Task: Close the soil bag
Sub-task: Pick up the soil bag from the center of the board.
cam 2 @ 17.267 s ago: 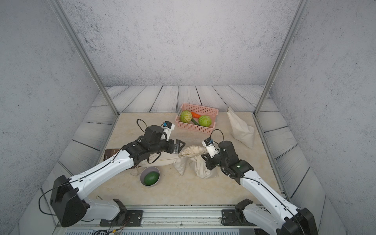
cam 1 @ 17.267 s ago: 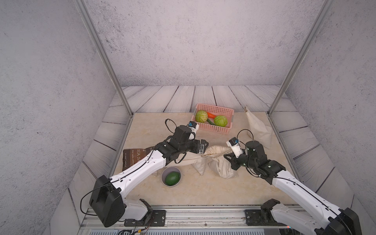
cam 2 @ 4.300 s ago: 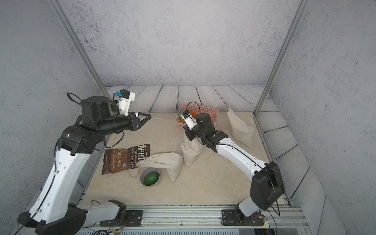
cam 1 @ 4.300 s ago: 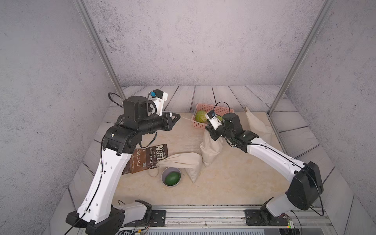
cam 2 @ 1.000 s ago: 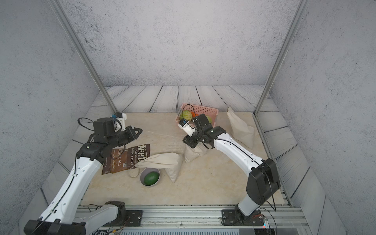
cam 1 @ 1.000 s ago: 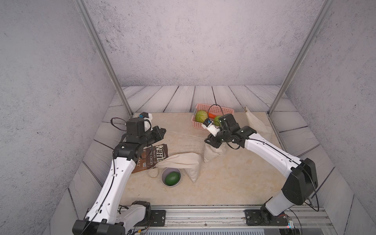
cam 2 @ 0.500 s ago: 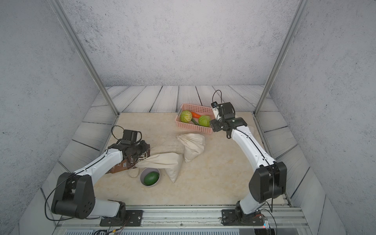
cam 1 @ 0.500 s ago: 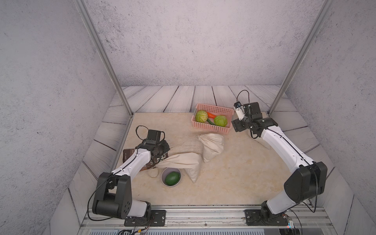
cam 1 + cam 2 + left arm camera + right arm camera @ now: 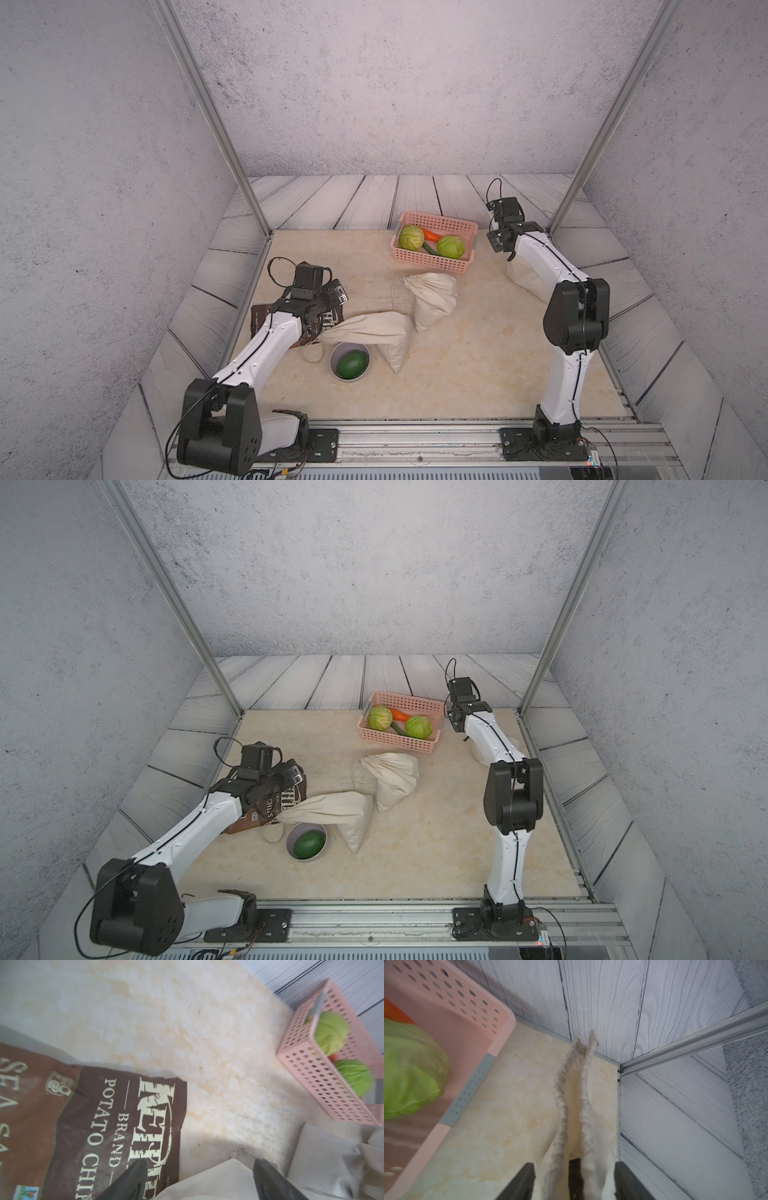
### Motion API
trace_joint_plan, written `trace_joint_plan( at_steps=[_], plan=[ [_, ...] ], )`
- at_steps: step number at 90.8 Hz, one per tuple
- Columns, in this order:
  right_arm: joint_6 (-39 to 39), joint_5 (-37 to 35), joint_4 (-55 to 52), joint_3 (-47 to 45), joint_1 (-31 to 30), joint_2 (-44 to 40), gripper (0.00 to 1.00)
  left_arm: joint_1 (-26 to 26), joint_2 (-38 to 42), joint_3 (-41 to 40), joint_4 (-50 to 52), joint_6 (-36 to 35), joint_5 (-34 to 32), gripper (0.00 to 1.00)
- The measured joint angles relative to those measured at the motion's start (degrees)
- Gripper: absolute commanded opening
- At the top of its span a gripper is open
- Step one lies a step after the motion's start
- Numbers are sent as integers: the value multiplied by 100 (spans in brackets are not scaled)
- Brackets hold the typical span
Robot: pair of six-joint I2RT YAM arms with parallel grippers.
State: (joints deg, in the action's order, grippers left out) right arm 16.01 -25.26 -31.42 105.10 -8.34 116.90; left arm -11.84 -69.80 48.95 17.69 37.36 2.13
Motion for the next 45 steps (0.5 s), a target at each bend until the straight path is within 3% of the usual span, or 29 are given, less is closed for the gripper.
trace_joint_plan(
  at_steps=[6,11,33,45],
  plan=[
    [72,120,-118,-42,59,-59,9,-111,378,22,-20,-144,-35,95],
    [79,229,-120,-205,98,-240,5,-247,605,76,-35,-282,-39,97],
    [-160,981,-444,-1611,44,-2190,1,-1093,901,577,-46,-914,50,99],
    [-442,1434,-273,-2577,-417,-3414,0,-1421,927,654,-153,-1158,262,98]
  ],
)
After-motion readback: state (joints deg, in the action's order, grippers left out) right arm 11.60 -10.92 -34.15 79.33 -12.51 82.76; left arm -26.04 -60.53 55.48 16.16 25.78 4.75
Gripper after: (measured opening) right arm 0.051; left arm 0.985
